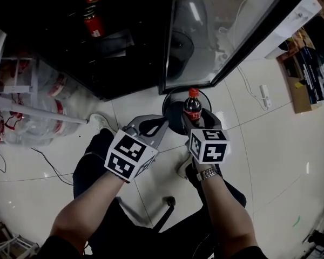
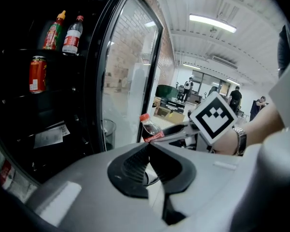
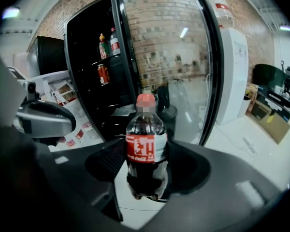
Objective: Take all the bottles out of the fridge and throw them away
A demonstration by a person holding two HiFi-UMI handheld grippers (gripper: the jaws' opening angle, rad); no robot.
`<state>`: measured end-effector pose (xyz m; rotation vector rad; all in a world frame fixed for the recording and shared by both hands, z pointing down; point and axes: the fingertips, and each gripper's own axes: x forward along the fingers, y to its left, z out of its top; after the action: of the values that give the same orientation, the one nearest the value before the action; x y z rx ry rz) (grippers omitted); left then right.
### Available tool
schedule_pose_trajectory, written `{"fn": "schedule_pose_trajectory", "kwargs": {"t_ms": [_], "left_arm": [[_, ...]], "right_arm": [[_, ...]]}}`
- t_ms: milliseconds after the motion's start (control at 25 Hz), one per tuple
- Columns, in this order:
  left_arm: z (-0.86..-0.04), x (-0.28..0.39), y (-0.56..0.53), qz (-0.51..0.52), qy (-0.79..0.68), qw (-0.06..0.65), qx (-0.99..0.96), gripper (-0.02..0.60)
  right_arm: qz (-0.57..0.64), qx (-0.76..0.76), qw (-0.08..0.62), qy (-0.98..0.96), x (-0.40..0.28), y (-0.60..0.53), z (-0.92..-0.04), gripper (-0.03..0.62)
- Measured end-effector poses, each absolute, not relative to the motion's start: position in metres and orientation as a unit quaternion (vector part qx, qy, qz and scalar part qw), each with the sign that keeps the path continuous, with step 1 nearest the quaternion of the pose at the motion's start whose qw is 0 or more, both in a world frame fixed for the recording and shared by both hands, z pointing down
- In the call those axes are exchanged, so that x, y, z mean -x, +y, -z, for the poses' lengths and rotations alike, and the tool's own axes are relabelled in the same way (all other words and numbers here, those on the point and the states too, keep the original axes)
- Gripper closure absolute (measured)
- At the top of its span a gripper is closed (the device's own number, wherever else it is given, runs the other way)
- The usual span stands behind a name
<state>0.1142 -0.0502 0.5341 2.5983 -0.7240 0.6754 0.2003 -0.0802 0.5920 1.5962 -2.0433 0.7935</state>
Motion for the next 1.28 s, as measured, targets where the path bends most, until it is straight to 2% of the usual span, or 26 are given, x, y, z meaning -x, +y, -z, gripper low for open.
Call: {"fn": "schedule_pose_trajectory", "kwargs": {"t_ms": [360, 400, 440, 480, 1280], "left_arm": [[-0.571, -0.121, -0.061, -0.258, -0.246, 0.201, -0.912, 0.578], [-0.572, -0.121, -0.062, -0.259, -0.246, 0.201, -0.912, 0.578], [-0.573, -0.121, -0.063, -0.260, -0.245, 0.201, -0.912, 0.577], [-0.574, -0.120, -0.065, -0.261, -0.246, 0.201, -0.912, 0.578], [-0.521, -0.111, -0.073, -0.236, -0.262, 0.173, -0.920, 0.577]], "right_arm": [[-0.324, -0.585, 0.214, -0.712, -0.210, -0.090, -0.644, 0.327], [-0.319, -0.589, 0.212, -0.711, -0.212, -0.092, -0.643, 0.344], [-0.312, -0.594, 0.210, -0.712, -0.214, -0.095, -0.639, 0.401], [-0.304, -0.598, 0.206, -0.713, -0.215, -0.099, -0.634, 0.405], [-0.261, -0.601, 0.183, -0.733, -0.205, -0.106, -0.561, 0.405]]}}
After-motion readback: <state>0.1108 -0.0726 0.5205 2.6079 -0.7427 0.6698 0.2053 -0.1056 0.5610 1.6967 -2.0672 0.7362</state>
